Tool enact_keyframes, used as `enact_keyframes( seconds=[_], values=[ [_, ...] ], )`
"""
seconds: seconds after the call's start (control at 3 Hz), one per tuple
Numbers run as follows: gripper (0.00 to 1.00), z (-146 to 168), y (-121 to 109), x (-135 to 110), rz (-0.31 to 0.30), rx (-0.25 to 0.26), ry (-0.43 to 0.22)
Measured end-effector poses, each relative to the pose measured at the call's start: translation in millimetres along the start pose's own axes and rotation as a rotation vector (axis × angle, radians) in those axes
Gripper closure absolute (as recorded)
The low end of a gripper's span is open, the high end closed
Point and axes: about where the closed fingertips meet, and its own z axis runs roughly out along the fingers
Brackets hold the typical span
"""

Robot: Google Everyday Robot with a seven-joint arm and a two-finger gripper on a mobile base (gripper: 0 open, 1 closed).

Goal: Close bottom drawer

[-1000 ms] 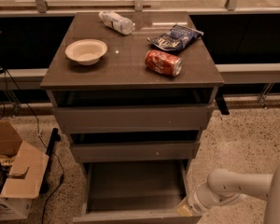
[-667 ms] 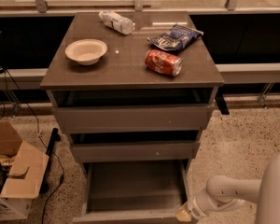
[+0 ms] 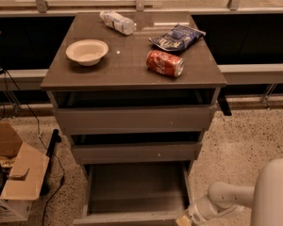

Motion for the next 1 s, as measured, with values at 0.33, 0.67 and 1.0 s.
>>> enact_keyframes(
  seconds=[0.33,0.67,1.0],
  values=[
    [1.00,5,0,1,0.002,-0.005,0.012],
    [1.00,27,-7,11,0.033,0.012,0.024],
    [1.00,50,-16,13,0.042,0.017,-0.001]
  ],
)
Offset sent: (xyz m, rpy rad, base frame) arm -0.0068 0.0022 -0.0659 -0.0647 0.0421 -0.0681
